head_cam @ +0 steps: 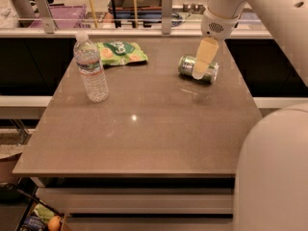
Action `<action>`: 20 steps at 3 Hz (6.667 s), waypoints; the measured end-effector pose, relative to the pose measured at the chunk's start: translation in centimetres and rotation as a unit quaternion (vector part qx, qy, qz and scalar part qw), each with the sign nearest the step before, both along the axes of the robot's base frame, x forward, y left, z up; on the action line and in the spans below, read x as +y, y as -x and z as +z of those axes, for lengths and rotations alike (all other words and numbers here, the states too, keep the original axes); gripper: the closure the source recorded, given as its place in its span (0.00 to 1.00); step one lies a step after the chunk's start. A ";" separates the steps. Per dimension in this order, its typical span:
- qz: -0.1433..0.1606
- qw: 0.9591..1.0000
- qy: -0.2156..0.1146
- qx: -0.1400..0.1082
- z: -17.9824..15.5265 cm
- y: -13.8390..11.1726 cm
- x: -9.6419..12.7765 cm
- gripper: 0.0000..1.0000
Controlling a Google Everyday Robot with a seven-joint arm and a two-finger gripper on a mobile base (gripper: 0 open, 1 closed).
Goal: Place green can upright
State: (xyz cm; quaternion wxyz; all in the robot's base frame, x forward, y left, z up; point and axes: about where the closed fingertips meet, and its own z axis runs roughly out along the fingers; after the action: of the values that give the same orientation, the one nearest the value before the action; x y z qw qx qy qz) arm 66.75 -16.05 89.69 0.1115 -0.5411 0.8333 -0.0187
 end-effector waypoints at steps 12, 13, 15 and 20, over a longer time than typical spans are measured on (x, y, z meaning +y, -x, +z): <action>-0.084 0.996 0.031 0.029 -7.0 -4.0 0.6 0.85; -0.083 0.996 0.031 0.028 -7.0 -4.1 0.6 1.00; -0.072 0.997 0.000 0.013 -6.0 -3.7 0.4 1.00; -0.044 0.977 -0.165 -0.128 2.9 -2.7 -1.4 1.00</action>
Offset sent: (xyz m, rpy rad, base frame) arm 0.0158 -0.0036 -0.0309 0.0000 0.0924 0.0216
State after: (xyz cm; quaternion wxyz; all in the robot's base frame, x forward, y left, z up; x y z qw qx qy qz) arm 69.43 -17.43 92.57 0.3046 -0.4710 0.8266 0.0451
